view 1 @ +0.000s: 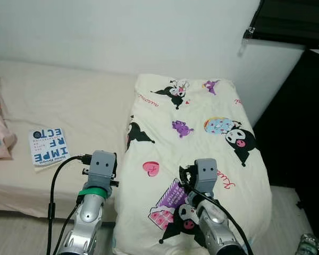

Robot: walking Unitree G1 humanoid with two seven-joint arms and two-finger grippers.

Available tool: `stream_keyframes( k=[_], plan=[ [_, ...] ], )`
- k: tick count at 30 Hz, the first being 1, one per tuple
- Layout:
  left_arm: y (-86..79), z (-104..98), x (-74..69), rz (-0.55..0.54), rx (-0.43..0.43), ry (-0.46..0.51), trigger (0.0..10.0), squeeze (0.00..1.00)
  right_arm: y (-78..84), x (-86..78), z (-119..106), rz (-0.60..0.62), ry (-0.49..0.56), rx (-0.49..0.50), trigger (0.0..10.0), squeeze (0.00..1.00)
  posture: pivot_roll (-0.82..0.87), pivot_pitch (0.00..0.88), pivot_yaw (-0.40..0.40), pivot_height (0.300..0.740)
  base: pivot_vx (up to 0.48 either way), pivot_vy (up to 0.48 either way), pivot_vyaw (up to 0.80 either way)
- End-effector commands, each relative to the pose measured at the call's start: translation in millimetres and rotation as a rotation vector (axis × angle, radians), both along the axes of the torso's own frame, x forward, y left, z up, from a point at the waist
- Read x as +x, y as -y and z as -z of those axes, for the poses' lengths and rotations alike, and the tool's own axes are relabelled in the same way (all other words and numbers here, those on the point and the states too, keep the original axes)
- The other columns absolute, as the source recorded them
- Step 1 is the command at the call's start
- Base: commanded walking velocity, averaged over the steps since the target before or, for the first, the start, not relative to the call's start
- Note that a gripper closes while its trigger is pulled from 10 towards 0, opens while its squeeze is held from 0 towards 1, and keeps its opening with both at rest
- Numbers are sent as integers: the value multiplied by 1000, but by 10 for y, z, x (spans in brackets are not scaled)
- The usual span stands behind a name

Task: Clean up the room

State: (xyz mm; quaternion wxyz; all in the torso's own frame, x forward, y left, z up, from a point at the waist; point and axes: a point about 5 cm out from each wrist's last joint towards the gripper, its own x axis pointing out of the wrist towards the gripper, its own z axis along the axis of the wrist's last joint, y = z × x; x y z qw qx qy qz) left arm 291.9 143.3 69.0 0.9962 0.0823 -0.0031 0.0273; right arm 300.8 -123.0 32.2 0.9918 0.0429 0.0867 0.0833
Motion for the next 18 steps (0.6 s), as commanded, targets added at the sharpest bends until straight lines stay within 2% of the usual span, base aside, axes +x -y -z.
stream_keyframes(
  k=[1, 7, 9, 18],
  plan=[
    [6, 64, -21, 3, -7, -35, 10000, 0, 40, -34, 73, 15, -42, -5, 10000, 0, 21, 0, -19, 740, 0, 352, -800],
    [-2, 63, -17, 3, -7, -37, 10000, 0, 37, -32, 86, 23, -53, -12, 10000, 0, 21, 0, -17, 740, 0, 359, -800],
    [0, 59, -12, 8, 0, -36, 10000, 0, 29, -33, 93, 22, -59, -13, 10000, 0, 22, 0, -18, 740, 0, 0, -653],
    [-16, 64, -17, 5, 8, -37, 10000, 0, -40, -48, 143, -24, -102, -9, 10000, 0, 26, 0, -21, 740, 0, 0, 0]
  ],
)
